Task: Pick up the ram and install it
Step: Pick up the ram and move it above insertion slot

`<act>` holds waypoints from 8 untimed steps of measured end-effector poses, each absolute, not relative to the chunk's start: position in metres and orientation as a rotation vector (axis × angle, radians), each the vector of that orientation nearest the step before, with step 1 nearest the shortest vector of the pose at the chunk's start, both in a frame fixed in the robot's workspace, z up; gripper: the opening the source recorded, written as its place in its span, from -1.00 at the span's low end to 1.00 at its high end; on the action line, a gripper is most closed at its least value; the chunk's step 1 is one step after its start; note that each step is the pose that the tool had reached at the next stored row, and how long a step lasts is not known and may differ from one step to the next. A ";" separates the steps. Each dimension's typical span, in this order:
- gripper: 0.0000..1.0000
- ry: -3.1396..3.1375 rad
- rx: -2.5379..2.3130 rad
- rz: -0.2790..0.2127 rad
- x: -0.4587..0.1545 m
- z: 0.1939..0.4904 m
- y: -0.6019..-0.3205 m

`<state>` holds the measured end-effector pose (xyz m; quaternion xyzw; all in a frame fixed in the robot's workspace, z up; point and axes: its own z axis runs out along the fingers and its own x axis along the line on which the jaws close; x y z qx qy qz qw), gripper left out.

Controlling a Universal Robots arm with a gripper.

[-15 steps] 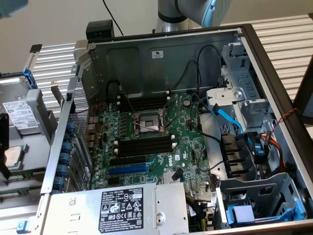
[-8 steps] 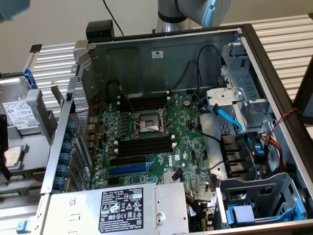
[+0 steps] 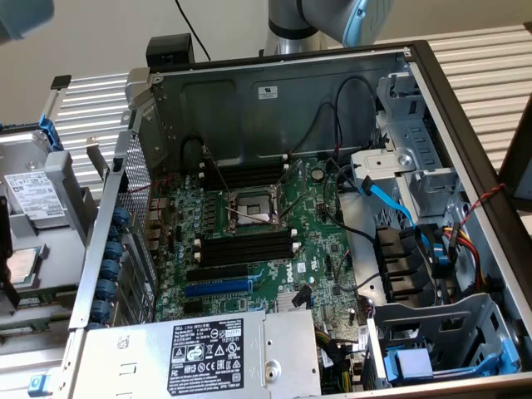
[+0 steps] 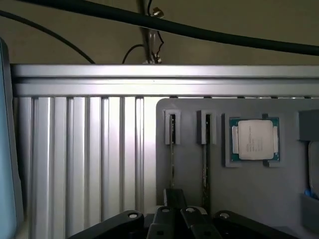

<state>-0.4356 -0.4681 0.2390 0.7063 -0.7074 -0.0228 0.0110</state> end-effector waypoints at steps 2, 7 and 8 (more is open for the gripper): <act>-0.79 -2.204 2.206 -0.071 -0.435 0.239 -0.468; -0.79 -2.198 2.212 -0.071 -0.435 0.239 -0.468; -0.79 -2.198 2.212 -0.071 -0.435 0.239 -0.468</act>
